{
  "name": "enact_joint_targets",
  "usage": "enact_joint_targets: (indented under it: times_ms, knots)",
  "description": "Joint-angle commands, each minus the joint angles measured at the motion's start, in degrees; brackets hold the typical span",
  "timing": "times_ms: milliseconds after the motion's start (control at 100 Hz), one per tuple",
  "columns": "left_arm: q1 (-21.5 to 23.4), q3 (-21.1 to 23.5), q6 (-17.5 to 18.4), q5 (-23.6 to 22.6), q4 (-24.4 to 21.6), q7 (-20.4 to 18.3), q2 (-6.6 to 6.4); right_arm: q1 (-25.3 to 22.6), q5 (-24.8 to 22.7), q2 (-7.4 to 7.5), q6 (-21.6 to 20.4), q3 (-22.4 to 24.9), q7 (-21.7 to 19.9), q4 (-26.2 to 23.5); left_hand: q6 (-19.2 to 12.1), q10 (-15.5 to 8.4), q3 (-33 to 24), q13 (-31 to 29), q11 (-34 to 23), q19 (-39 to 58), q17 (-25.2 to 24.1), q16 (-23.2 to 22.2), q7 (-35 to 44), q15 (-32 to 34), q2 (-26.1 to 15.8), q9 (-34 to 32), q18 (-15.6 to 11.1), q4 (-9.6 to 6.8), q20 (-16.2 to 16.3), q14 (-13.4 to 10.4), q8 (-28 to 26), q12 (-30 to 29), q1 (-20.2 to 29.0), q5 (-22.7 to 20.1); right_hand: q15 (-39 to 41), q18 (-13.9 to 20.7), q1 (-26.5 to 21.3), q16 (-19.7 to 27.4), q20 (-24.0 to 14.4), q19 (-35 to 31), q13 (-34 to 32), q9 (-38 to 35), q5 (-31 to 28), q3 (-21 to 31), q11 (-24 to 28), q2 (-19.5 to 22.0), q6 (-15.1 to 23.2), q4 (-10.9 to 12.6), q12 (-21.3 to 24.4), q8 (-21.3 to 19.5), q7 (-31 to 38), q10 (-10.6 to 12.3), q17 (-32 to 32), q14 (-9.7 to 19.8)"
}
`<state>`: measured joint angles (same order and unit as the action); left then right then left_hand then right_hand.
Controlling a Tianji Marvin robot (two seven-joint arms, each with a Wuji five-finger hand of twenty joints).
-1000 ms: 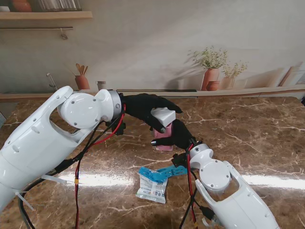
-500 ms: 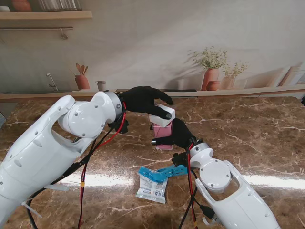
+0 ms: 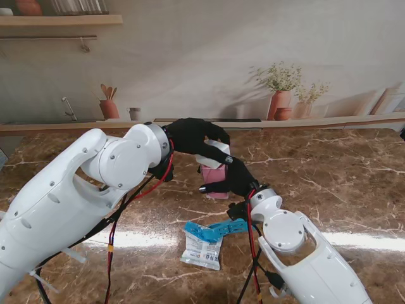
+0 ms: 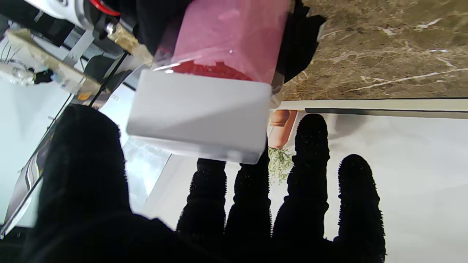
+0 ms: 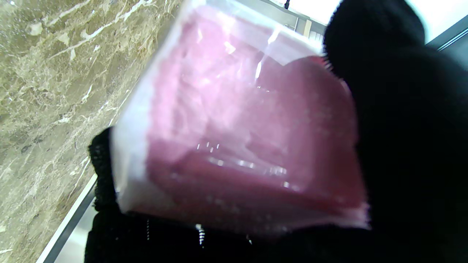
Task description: Fill the seasoning bottle
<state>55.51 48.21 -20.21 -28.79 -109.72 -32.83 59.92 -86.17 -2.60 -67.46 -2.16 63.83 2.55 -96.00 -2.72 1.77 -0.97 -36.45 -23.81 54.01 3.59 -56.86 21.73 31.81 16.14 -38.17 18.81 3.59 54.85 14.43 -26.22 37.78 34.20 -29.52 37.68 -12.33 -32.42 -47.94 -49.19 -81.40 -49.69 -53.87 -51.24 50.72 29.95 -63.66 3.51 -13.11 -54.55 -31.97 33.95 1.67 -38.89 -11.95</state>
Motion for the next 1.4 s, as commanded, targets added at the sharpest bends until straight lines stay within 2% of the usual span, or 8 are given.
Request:
enact_joint_targets:
  times_ms: [0, 30, 120, 190, 570, 960, 1140, 1390]
  knots:
    - [-0.6, -0.1, 1.0, -0.2, -0.3, -1.0, -0.46, 0.0, 0.5, -0.19, 0.4, 0.1, -0.7, -0.2, -2.2, -3.5, 0.1, 2.8, 0.1, -1.8, -2.2, 1.4, -1.8, -2.5, 0.6, -0.5, 1.2, -2.79, -0.9, -0.6, 0.5, 0.7, 3.4, 2.5, 31.2, 7.3, -16.8, -6.0, -2.4, -5.9, -7.9, -6.3, -9.5, 17.8, 8.2, 26.7, 7.6, -1.8, -3.2, 0.7, 11.0, 1.6, -1.3, 14.1]
    - [-0.8, -0.1, 1.5, -0.3, -0.3, -1.5, -0.59, 0.0, 0.5, -0.20, 0.4, 0.1, -0.7, -0.2, -2.5, -3.9, -1.6, 3.4, 0.7, -2.8, -2.8, 2.0, -2.5, -3.3, 1.3, -0.2, 1.0, -3.10, -1.0, -0.8, 1.1, 0.2, 5.7, 2.6, 31.2, 7.3, -16.8, -6.0, -2.4, -5.9, -7.9, -6.3, -9.5, 17.8, 8.2, 26.7, 7.6, -1.8, -3.2, 0.7, 11.0, 1.6, -1.3, 14.1]
    - [-1.0, -0.1, 2.8, -1.0, -0.3, -2.6, -0.88, 0.0, 0.5, -0.19, 0.4, 0.1, -0.8, -0.3, -3.3, -4.5, -32.8, 4.8, 2.6, -5.5, -3.7, 3.4, -3.2, -5.4, 7.5, 0.8, 0.5, -1.34, -0.4, -1.8, 3.1, -2.8, 0.5, 3.0, 31.2, 7.3, -16.8, -6.0, -2.5, -5.9, -7.9, -6.3, -9.5, 17.8, 8.2, 26.8, 7.7, -1.8, -3.2, 0.7, 11.0, 1.6, -1.3, 14.1]
    - [-1.2, 0.0, 3.5, -0.9, -0.3, -3.5, -1.07, 0.0, 0.5, -0.18, 0.4, 0.2, -0.8, -0.3, -3.8, -4.8, -41.3, 5.2, 3.4, -7.1, -4.4, 3.8, -3.5, -6.3, 8.6, 1.1, 0.4, -1.01, -0.8, -2.3, 3.6, -4.0, 0.5, 3.2, 31.2, 7.3, -16.8, -6.0, -2.5, -5.9, -7.9, -6.3, -9.5, 17.8, 8.2, 26.8, 7.7, -1.8, -3.2, 0.7, 11.0, 1.6, -1.3, 14.1]
    - [-1.9, 0.8, 7.7, 2.5, 0.4, -7.3, -1.97, -0.4, 0.9, -0.23, 0.6, 0.6, -0.6, -0.6, -6.1, -6.0, -56.7, 10.5, 11.0, -18.9, -8.9, 11.0, -6.4, -14.7, 12.4, 7.9, -5.2, 0.62, -2.4, -4.6, 8.8, -16.2, 7.0, 6.2, 31.2, 7.2, -16.8, -6.1, -2.5, -5.8, -7.7, -6.3, -9.5, 17.8, 8.2, 26.8, 7.6, -1.8, -3.3, 0.7, 11.0, 1.6, -1.3, 14.2]
    - [-2.7, 2.2, 10.6, 11.3, 2.1, -11.7, -2.88, -0.7, 1.1, -0.16, 0.7, 1.1, -0.8, -0.8, -8.7, -6.6, -54.8, 26.6, 18.5, -38.6, -10.4, 28.2, -13.5, -25.8, 12.9, 28.8, -10.6, 0.67, -1.0, -7.4, 13.7, -25.6, 9.4, 17.0, 31.3, 7.2, -17.0, -6.1, -2.6, -5.8, -7.8, -6.3, -9.7, 18.1, 8.2, 26.8, 7.6, -1.8, -3.3, 0.5, 10.9, 1.7, -1.2, 14.1]
    - [-0.9, 4.3, 10.7, 10.2, 1.5, -10.1, -2.63, -0.7, 1.1, -0.11, 0.6, 1.0, -1.0, -0.9, -6.9, -5.1, -41.3, 34.4, 24.0, -43.0, -9.2, 33.5, -16.8, -27.4, 16.5, 31.5, -10.6, 1.39, -7.4, -6.7, 15.8, -26.1, 2.9, 19.5, 31.3, 7.2, -17.0, -6.1, -2.6, -5.8, -7.8, -6.3, -10.1, 18.2, 8.3, 26.7, 7.6, -1.8, -3.3, 0.4, 11.0, 1.7, -1.2, 14.1]
    - [3.0, 6.0, 6.7, 2.8, -1.2, -2.5, -1.17, -0.5, 1.0, -0.07, 0.7, 0.8, -1.2, -0.8, 11.9, 1.9, -11.6, 25.5, 13.5, -36.2, -10.3, 24.2, -13.8, -21.0, 9.3, 24.6, -9.6, -0.17, 2.5, -3.9, 10.9, -16.8, -2.4, 12.2, 31.3, 7.2, -17.0, -6.1, -2.6, -5.8, -7.7, -6.4, -10.6, 18.4, 8.3, 26.7, 7.7, -1.9, -3.4, 0.1, 11.1, 1.7, -1.2, 14.0]
